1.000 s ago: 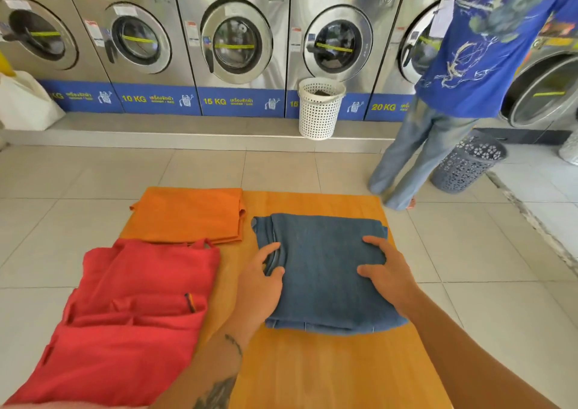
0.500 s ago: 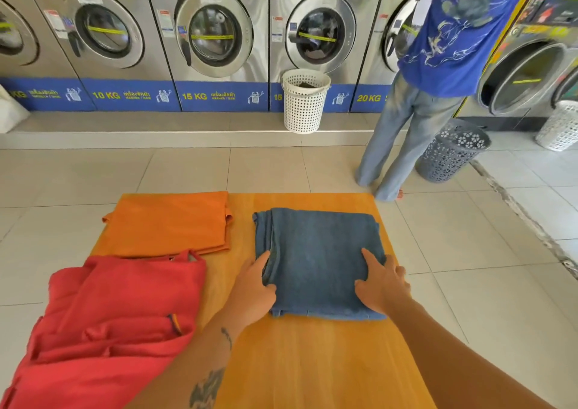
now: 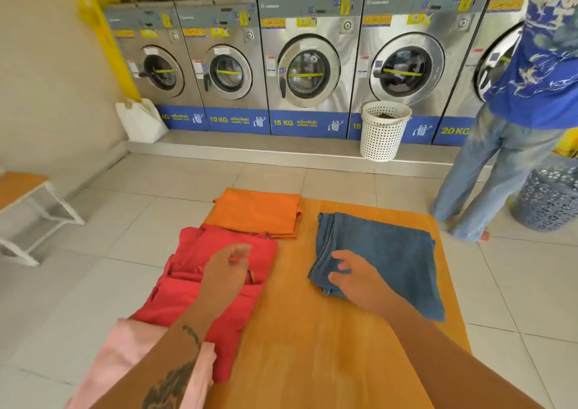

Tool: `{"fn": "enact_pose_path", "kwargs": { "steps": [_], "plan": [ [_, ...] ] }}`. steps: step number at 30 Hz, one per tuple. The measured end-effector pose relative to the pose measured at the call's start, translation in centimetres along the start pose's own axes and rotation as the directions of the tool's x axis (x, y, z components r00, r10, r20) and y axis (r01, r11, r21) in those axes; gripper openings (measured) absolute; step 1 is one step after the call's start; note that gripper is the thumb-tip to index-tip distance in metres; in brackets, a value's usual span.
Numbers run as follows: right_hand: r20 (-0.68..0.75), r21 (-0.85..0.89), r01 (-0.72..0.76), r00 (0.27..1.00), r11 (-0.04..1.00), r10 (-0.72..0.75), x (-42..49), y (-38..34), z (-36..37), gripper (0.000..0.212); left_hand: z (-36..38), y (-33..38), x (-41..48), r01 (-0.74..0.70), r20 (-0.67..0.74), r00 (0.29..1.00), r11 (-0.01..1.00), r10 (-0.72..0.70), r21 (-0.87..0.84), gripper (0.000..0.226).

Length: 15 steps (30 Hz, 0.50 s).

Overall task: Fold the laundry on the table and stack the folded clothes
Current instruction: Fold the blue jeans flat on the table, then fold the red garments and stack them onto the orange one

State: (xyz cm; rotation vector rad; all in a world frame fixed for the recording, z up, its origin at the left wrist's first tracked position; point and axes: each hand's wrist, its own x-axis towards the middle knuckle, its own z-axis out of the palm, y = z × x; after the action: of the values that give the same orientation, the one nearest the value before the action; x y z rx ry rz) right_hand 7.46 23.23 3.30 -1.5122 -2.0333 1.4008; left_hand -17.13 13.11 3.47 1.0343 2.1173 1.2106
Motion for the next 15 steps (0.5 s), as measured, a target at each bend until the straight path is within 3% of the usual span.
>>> {"fn": "enact_pose_path", "kwargs": {
  "steps": [4, 9, 15],
  "plan": [
    [0.044, 0.055, -0.017, 0.999, 0.998, 0.014, 0.7, -2.4, 2.5, 0.047, -4.8, -2.3, 1.6, 0.046, -0.120, 0.991, 0.998, -0.050, -0.042, 0.032],
    [0.054, 0.169, -0.142, 0.989, 0.975, 0.134, 4.8, -5.0, 6.9, 0.042, -9.2, -5.8, 6.9, 0.102, -0.162, 0.981, 0.995, -0.104, -0.024, 0.034],
    [-0.051, 0.265, -0.215, 0.970, 0.940, 0.236, 9.8, -6.6, 14.1, 0.042, -10.4, -12.1, 14.5, 0.030, 0.064, 0.997, 0.980, -0.043, 0.195, 0.038]
  ]
}}
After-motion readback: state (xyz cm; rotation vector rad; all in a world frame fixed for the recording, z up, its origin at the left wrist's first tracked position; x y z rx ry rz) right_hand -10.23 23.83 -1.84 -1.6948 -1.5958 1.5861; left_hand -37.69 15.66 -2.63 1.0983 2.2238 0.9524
